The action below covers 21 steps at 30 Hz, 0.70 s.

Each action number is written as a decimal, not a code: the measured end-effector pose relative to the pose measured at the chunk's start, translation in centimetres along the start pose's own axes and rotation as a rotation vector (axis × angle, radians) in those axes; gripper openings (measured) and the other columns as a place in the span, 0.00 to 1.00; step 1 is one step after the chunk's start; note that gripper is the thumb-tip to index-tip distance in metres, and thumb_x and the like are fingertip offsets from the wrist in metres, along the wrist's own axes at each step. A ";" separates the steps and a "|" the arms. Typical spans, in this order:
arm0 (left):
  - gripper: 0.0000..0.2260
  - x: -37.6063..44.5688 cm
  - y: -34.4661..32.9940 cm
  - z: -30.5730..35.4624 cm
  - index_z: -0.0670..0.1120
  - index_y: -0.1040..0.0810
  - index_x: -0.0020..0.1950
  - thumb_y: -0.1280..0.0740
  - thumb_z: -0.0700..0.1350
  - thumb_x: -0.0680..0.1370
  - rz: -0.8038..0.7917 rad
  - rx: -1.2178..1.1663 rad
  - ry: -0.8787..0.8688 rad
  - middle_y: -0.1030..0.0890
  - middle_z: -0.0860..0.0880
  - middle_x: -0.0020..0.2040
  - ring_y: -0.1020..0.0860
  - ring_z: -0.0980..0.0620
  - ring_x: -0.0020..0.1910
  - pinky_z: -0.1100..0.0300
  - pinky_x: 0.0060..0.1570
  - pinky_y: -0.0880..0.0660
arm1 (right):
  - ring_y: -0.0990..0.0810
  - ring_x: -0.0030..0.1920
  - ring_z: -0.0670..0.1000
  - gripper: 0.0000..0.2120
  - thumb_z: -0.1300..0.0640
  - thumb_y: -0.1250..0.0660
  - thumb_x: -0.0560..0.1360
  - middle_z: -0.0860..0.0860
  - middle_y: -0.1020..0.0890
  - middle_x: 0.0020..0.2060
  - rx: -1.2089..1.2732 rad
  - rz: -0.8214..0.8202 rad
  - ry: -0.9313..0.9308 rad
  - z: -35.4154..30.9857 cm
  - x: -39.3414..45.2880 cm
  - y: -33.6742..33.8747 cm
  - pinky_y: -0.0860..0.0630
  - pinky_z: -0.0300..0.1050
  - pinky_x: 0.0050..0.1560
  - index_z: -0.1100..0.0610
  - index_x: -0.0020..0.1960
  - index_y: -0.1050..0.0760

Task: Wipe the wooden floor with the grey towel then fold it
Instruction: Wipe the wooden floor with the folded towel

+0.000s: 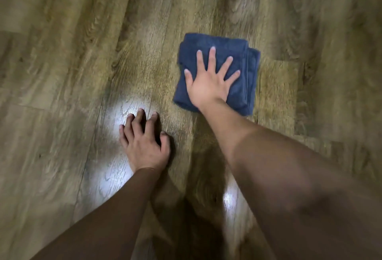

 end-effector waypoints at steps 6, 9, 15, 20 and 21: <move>0.23 0.1 -0.2 -0.2 0.53 0.25 0.66 0.40 0.54 0.72 -0.003 -0.033 -0.002 0.30 0.46 0.73 0.40 0.42 0.76 0.42 0.76 0.50 | 0.56 0.80 0.67 0.30 0.37 0.56 0.82 0.48 0.52 0.82 -0.038 0.062 0.055 0.9 -4.2 -0.9 0.59 0.74 0.74 0.45 0.82 0.50; 0.23 0.2 0.2 -0.3 0.53 0.23 0.65 0.41 0.55 0.71 -0.027 -0.054 0.031 0.29 0.47 0.72 0.37 0.41 0.74 0.42 0.74 0.47 | 0.53 0.80 0.65 0.30 0.38 0.54 0.82 0.47 0.51 0.82 -0.079 0.049 0.119 2.2 -10.8 -1.9 0.55 0.72 0.74 0.45 0.82 0.49; 0.20 6.3 1.9 -1.2 0.53 0.30 0.64 0.39 0.55 0.73 -0.151 0.007 0.134 0.36 0.44 0.73 0.39 0.38 0.74 0.33 0.65 0.43 | 0.48 0.79 0.66 0.31 0.37 0.49 0.80 0.50 0.48 0.82 -0.128 -0.041 0.168 6.2 -24.9 -5.9 0.51 0.74 0.73 0.47 0.81 0.45; 0.40 10.9 -0.3 -3.1 0.70 0.65 0.76 0.40 0.68 0.74 -0.592 0.003 0.291 0.75 0.55 0.77 0.74 0.47 0.76 0.21 0.63 0.66 | 0.50 0.79 0.67 0.34 0.35 0.47 0.78 0.50 0.46 0.82 -0.162 -0.044 0.173 6.5 -26.8 -6.8 0.52 0.75 0.72 0.46 0.81 0.44; 0.40 11.1 -0.6 -3.4 0.71 0.68 0.74 0.42 0.70 0.74 -0.631 0.003 0.291 0.77 0.56 0.76 0.76 0.46 0.75 0.21 0.62 0.66 | 0.50 0.79 0.68 0.34 0.34 0.47 0.78 0.50 0.46 0.82 -0.157 -0.047 0.170 6.1 -26.2 -6.8 0.53 0.75 0.72 0.46 0.81 0.44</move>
Point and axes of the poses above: each hand's wrist, its own x-axis towards the middle knuckle, its own y-axis out of the back of the hand, z = x × y, the point moved 5 cm from there along x, towards the middle knuckle
